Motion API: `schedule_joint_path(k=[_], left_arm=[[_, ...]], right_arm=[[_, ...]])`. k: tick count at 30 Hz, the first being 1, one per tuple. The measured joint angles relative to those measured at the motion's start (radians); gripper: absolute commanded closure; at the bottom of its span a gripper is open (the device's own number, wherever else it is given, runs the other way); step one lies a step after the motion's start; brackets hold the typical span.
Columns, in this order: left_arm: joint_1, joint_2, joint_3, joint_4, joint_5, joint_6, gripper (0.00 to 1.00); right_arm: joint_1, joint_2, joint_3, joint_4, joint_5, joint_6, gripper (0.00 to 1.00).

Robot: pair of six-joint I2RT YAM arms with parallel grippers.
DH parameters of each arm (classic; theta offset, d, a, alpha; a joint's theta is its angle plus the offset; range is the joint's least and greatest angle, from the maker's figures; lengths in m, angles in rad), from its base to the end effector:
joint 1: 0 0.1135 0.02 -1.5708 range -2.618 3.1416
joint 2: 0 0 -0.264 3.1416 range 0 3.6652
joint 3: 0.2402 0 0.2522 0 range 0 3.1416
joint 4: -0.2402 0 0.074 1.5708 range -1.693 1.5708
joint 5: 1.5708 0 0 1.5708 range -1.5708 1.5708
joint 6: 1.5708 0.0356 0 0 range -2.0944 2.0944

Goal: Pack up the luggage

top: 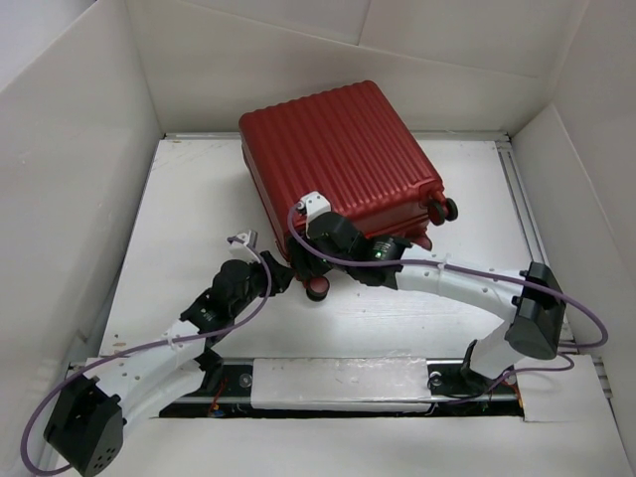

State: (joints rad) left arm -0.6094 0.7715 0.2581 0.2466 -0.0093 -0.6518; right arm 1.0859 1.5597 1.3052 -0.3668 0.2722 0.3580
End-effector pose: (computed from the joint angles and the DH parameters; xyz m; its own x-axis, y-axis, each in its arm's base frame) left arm 0.1472 -0.1024 0.2006 -0.5146 -0.3805 -0.7684 0.3180 0.7475 -0.5832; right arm 0.1750 0.3116 0.3108 -0.5170 -0.2572 -0.8164 -0.6076 0.7821 0.1383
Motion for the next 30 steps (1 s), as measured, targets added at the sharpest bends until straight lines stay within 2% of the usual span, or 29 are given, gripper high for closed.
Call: schedule_joint_path(k=[9, 14, 17, 19, 21, 22, 23, 25, 26, 29, 30], left_arm=[[-0.032, 0.005, 0.021, 0.024, -0.036, 0.035, 0.65], [-0.034, 0.014, 0.037, 0.026, -0.052, 0.058, 0.71], [-0.038, 0.047, 0.060, 0.021, -0.056, 0.073, 0.73], [-0.037, 0.066, 0.073, 0.019, -0.066, 0.076, 0.81], [-0.039, 0.083, 0.091, 0.022, -0.072, 0.080, 0.86], [-0.039, 0.090, 0.096, 0.024, -0.077, 0.080, 0.90], [-0.039, 0.094, 0.098, 0.026, -0.081, 0.082, 1.00], [-0.039, 0.095, 0.100, 0.023, -0.093, 0.084, 1.00], [-0.040, 0.096, 0.101, 0.020, -0.099, 0.084, 1.00], [-0.045, 0.097, 0.106, 0.009, -0.127, 0.085, 1.00], [-0.045, 0.097, 0.110, 0.003, -0.135, 0.086, 1.00]], right_arm=[[-0.017, 0.014, 0.000, 0.000, -0.043, 0.000, 0.28], [-0.026, 0.015, 0.000, 0.004, -0.069, 0.000, 0.35], [-0.029, 0.018, 0.000, 0.015, -0.078, 0.001, 0.35], [-0.034, 0.022, 0.000, 0.027, -0.086, 0.000, 0.29], [-0.038, 0.027, 0.000, 0.041, -0.092, 0.000, 0.30], [-0.041, 0.031, 0.000, 0.048, -0.094, 0.000, 0.33], [-0.044, 0.033, 0.000, 0.055, -0.097, 0.000, 0.44], [-0.048, 0.035, 0.000, 0.063, -0.103, 0.000, 0.61], [-0.053, 0.037, 0.000, 0.068, -0.111, 0.000, 0.77], [-0.063, 0.041, 0.000, 0.080, -0.132, 0.000, 0.98], [-0.066, 0.042, -0.001, 0.084, -0.135, 0.000, 1.00]])
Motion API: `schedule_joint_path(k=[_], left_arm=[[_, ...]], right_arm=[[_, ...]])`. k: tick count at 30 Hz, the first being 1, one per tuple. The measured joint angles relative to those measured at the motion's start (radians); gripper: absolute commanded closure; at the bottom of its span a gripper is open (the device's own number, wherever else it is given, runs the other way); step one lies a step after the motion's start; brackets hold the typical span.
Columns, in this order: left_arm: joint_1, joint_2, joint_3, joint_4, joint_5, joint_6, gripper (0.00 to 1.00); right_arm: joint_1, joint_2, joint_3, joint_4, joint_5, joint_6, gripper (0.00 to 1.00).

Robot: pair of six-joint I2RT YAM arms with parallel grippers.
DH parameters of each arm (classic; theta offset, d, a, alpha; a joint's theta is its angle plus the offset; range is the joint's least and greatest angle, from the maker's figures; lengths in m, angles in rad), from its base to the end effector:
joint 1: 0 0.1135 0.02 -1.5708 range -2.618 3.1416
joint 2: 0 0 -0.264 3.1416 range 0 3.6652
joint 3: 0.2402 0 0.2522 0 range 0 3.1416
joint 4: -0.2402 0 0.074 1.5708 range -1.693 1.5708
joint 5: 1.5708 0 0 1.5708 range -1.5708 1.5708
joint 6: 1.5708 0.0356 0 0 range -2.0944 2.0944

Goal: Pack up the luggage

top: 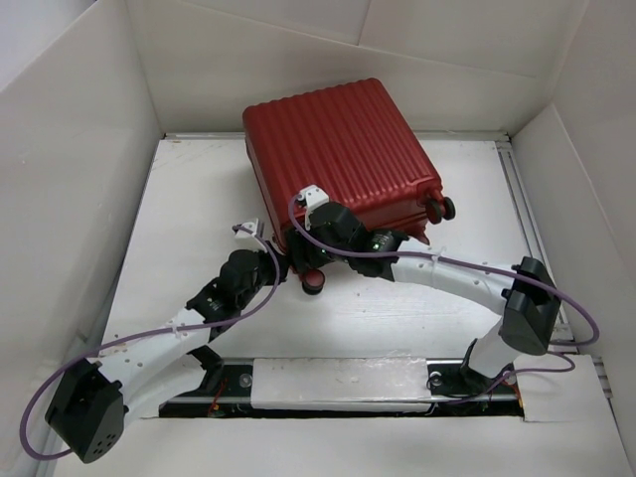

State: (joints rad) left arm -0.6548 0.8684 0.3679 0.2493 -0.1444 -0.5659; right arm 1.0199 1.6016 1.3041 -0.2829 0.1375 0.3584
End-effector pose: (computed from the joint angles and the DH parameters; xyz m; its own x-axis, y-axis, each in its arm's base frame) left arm 0.1609 -0.1171 0.2230 -0.4303 -0.3386 -0.8368 0.3097 0.8154 -0.4891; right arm 0.1985 0.3138 0.3030 -0.5438 -0.2214 -0.8095 -0.6335 0.7409 0.2229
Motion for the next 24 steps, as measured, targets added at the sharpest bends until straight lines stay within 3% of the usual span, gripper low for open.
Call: schedule_joint_path(k=[9, 15, 24], left_arm=[[-0.003, 0.000, 0.013, -0.038, -0.172, -0.034, 1.00], [0.021, 0.032, 0.043, -0.065, -0.203, -0.088, 1.00], [0.056, 0.217, 0.187, -0.123, -0.280, -0.147, 1.00]], right_arm=[[0.000, -0.037, -0.065, 0.064, 0.000, -0.024, 1.00], [0.002, -0.056, -0.081, 0.051, -0.002, -0.055, 1.00], [0.005, -0.159, -0.158, -0.023, -0.034, -0.073, 1.00]])
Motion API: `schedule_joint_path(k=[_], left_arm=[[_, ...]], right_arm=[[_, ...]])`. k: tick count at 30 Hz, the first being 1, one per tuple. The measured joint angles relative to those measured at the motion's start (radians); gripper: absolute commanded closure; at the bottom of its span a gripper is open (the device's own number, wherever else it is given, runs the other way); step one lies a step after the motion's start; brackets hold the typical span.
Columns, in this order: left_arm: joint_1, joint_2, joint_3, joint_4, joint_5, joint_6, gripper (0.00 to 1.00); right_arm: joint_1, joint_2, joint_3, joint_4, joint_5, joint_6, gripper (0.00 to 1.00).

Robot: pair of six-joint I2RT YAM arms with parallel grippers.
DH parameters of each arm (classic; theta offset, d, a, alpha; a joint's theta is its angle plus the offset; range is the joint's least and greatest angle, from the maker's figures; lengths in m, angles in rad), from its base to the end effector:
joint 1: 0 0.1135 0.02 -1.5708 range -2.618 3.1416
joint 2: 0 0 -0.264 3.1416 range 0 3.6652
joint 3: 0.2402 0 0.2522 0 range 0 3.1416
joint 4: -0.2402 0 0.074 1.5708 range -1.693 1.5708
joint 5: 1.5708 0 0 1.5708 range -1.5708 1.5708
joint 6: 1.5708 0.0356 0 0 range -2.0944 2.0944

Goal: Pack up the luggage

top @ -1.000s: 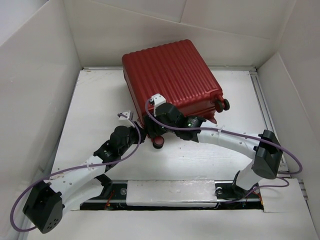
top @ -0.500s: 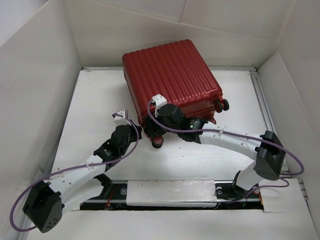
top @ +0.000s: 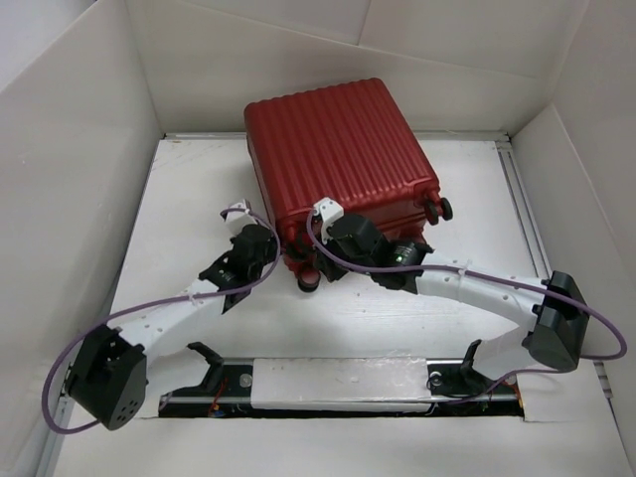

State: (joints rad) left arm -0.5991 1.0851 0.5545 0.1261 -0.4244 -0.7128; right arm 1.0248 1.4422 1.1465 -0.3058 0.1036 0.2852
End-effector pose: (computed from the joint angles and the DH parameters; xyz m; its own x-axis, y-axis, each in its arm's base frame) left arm 0.2034 -0.1211 0.2329 -0.3775 -0.4638 -0.8015 -0.0603 0.8760 -0.4786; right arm 0.1736 0.2785 0.2994 -0.5087 -0.2982 -0.8076 -0.6905 0.7016 0.1758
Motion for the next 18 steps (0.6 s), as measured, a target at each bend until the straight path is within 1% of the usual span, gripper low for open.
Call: schedule_joint_path(k=[4, 5, 6, 9, 10, 13, 14, 15, 16, 17, 18], left_arm=[[0.053, 0.070, 0.065, -0.032, -0.014, -0.039, 1.00], [0.062, 0.074, 0.071, -0.037, -0.017, -0.051, 0.93], [0.067, 0.072, 0.072, -0.044, -0.020, -0.063, 0.73], [0.082, 0.024, 0.071, -0.110, -0.048, -0.100, 0.46], [0.087, -0.011, 0.066, -0.121, -0.056, -0.111, 0.30], [0.108, -0.200, 0.042, -0.152, -0.091, -0.136, 0.10], [0.106, -0.287, 0.035, -0.166, -0.089, -0.140, 0.00], [0.102, -0.374, 0.032, -0.177, -0.087, -0.145, 0.00], [0.100, -0.457, 0.030, -0.187, -0.076, -0.149, 0.00], [0.098, -0.525, 0.030, -0.192, -0.066, -0.149, 0.00], [0.097, -0.592, 0.031, -0.193, -0.051, -0.147, 0.00]], right_arm=[[-0.003, -0.002, -0.002, 0.002, 0.005, -0.002, 1.00], [-0.003, -0.002, -0.002, 0.002, 0.006, -0.002, 1.00], [-0.001, -0.002, -0.002, 0.004, 0.006, -0.002, 1.00], [0.009, -0.005, -0.002, 0.003, 0.009, 0.000, 1.00], [0.014, -0.010, -0.002, 0.003, 0.016, 0.001, 1.00], [0.042, -0.050, -0.002, -0.001, 0.041, 0.006, 1.00], [0.055, -0.074, -0.002, -0.001, 0.049, 0.008, 0.88], [0.068, -0.105, -0.002, -0.001, 0.059, 0.013, 0.77], [0.080, -0.135, -0.002, -0.001, 0.067, 0.020, 0.64], [0.098, -0.179, -0.006, 0.000, 0.080, 0.023, 0.43], [0.111, -0.218, -0.011, 0.002, 0.093, 0.031, 0.34]])
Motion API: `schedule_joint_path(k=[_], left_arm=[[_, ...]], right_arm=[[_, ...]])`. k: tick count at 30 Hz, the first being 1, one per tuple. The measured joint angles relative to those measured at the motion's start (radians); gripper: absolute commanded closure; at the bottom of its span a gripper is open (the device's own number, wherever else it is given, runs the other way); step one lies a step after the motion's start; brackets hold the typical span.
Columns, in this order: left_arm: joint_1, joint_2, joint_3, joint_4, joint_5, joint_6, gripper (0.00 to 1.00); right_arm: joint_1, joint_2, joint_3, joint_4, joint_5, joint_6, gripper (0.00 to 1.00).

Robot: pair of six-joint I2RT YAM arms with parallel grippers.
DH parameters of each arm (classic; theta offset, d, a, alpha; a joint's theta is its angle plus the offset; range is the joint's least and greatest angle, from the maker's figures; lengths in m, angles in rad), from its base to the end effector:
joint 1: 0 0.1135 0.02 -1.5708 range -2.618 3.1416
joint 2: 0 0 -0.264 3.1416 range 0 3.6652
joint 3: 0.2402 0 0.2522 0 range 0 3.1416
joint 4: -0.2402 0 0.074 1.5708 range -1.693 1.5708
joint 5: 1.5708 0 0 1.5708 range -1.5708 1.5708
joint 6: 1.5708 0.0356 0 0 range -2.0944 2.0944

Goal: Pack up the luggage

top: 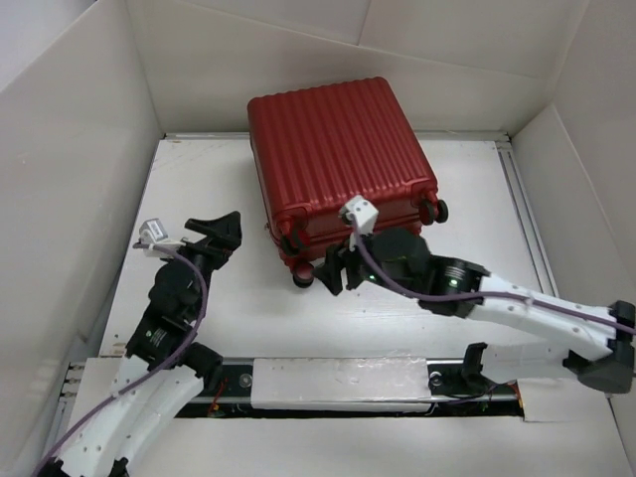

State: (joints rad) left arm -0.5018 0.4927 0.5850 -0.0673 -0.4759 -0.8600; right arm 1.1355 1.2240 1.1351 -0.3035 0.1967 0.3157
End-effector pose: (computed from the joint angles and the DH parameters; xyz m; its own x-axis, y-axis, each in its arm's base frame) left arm 0.1230 -0.0489 0.3233 -0.0054 -0.7654 -0.6436 0.0336 0.6431 -0.7651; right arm 0.1245 0.2512 0.3581 -0.4057 -0.1504 -0.9015 -0.7229 0.6564 0.2158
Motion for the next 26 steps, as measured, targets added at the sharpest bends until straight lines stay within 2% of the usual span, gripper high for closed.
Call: schedule_joint_path(k=[1, 2, 6, 9, 17, 26], left_arm=[[0.000, -0.052, 0.000, -0.008, 0.016, 0.001, 0.00], [0.000, -0.089, 0.001, -0.023, 0.040, 0.002, 0.00], [0.000, -0.162, 0.000, -0.121, 0.157, 0.004, 0.00], [0.000, -0.209, -0.002, -0.188, 0.248, 0.007, 0.00], [0.000, -0.341, -0.002, -0.254, 0.447, 0.023, 0.00], [0.000, -0.456, -0.038, -0.308, 0.547, 0.043, 0.00]], right_arm=[[0.015, -0.047, -0.011, 0.001, 0.016, -0.004, 0.14], [0.034, -0.092, -0.023, -0.002, 0.032, 0.001, 0.00], [0.105, -0.247, -0.080, -0.029, 0.130, 0.027, 0.00], [0.158, -0.372, -0.148, -0.115, 0.224, 0.088, 0.00], [0.208, -0.689, -0.328, -0.243, 0.323, 0.197, 0.00], [0.208, -0.717, -0.449, -0.216, 0.378, 0.191, 0.00]])
